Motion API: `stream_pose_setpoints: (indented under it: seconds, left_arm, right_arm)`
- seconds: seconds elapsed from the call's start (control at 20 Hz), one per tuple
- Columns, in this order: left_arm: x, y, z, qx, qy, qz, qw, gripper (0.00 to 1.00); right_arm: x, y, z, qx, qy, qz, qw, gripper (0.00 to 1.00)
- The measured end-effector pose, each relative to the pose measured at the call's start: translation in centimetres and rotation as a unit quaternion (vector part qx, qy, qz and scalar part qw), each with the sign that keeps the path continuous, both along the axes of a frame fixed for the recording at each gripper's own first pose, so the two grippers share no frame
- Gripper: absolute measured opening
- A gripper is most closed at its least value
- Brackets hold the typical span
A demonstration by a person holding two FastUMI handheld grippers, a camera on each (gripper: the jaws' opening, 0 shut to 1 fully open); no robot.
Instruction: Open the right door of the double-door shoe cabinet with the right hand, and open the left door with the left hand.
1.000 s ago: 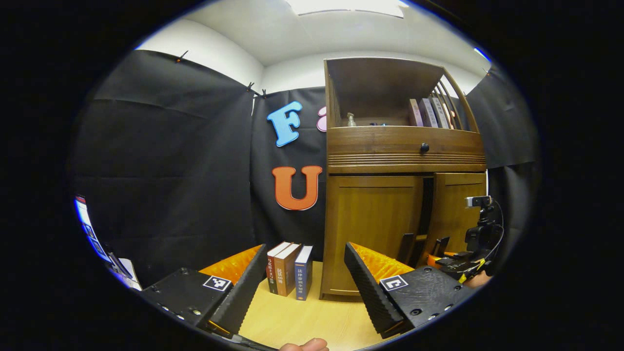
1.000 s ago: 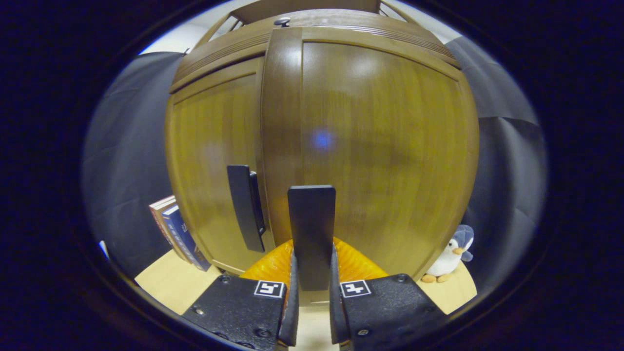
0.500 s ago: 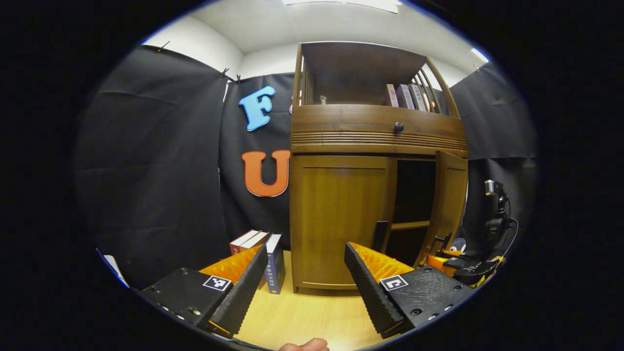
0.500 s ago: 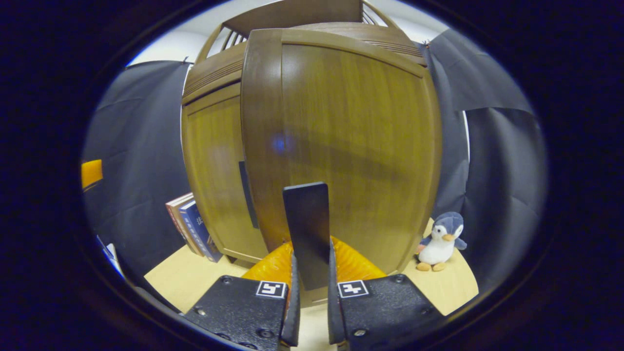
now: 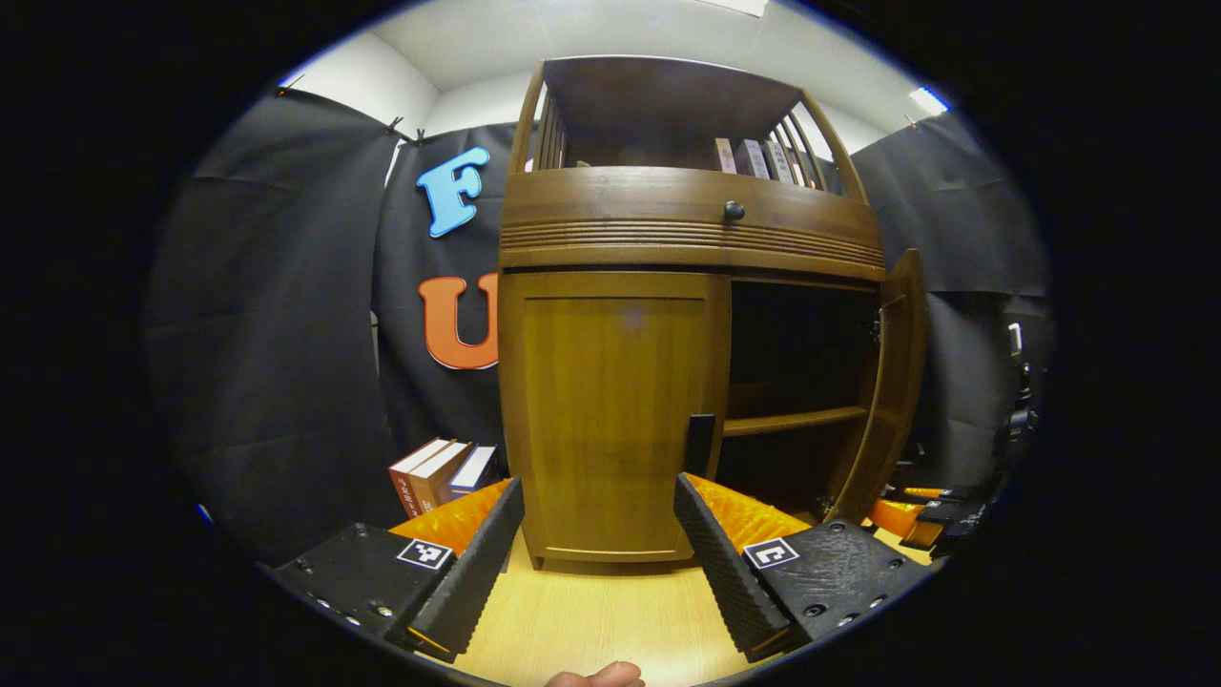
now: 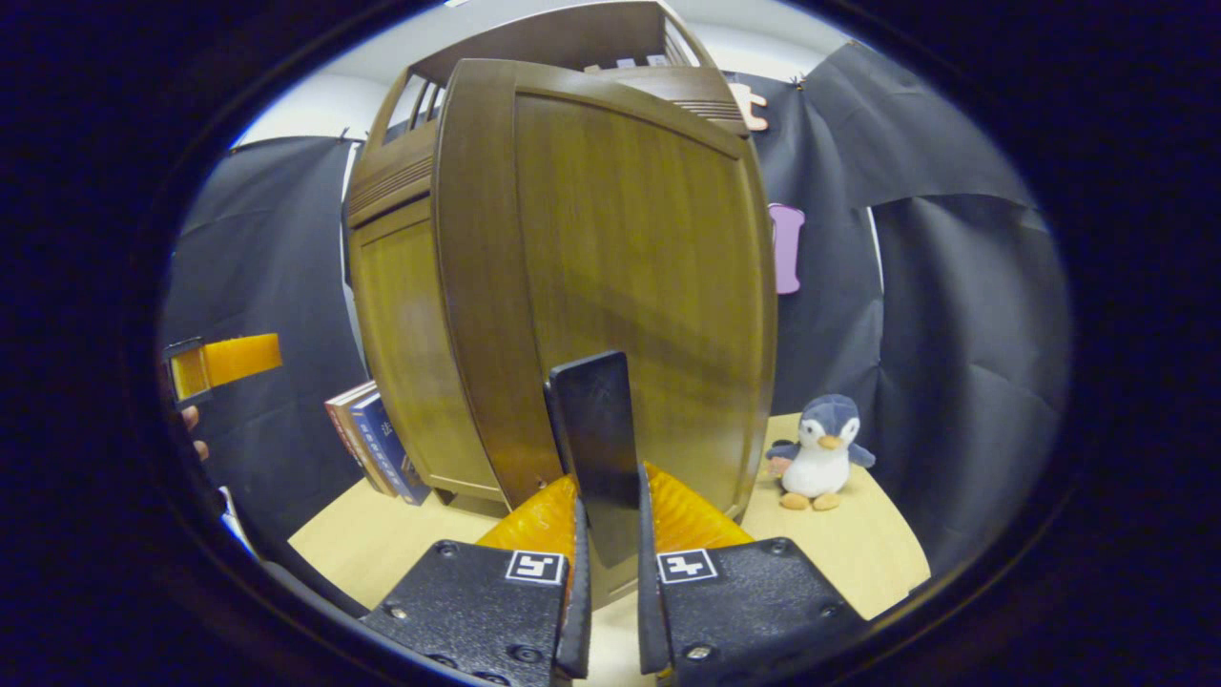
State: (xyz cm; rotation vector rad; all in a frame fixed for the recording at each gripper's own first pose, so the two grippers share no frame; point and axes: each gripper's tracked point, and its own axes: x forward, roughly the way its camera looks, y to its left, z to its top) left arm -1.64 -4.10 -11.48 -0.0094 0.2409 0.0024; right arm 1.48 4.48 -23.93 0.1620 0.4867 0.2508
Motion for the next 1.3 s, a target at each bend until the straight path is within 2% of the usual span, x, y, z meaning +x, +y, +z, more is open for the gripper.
stream_pose_setpoints:
  seconds: [0.2,0.25,0.4,0.45,0.6,0.75,1.0,1.3]
  left_arm:
    - [1.5,-2.2,-1.1,-0.013,0.007,-0.020,1.000,0.95]
    - [1.9,-2.7,-1.2,-0.016,0.007,-0.024,1.000,1.00]
    - [3.4,-4.3,-2.1,-0.020,0.007,-0.033,0.999,1.00]
    - [4.0,-4.9,-2.5,-0.021,0.010,-0.037,0.999,0.95]
    - [5.9,-5.9,-4.3,-0.018,0.024,-0.045,0.999,0.95]
    - [8.0,-6.8,-5.7,-0.030,0.033,-0.051,0.998,0.94]
    - [11.0,-8.0,-7.4,-0.031,0.040,-0.057,0.997,0.94]
    - [13.7,-9.3,-9.2,-0.042,0.051,-0.066,0.996,0.94]
  right_arm:
    - [-1.3,-2.4,0.0,-0.004,0.000,-0.010,1.000,0.21]
    - [-1.4,-3.0,0.0,-0.005,0.001,-0.014,1.000,0.21]
    - [-1.9,-5.3,0.1,-0.010,0.004,-0.030,0.999,0.21]
    - [-2.1,-6.3,0.1,-0.013,0.005,-0.037,0.999,0.20]
    - [-2.8,-10.3,0.0,-0.008,0.017,-0.083,0.996,0.16]
    - [-2.8,-13.4,0.7,-0.009,0.023,-0.121,0.992,0.07]
    - [-2.9,-13.8,1.1,-0.021,0.023,-0.104,0.994,0.05]
    - [-3.5,-16.6,1.5,-0.018,0.020,-0.113,0.993,0.05]
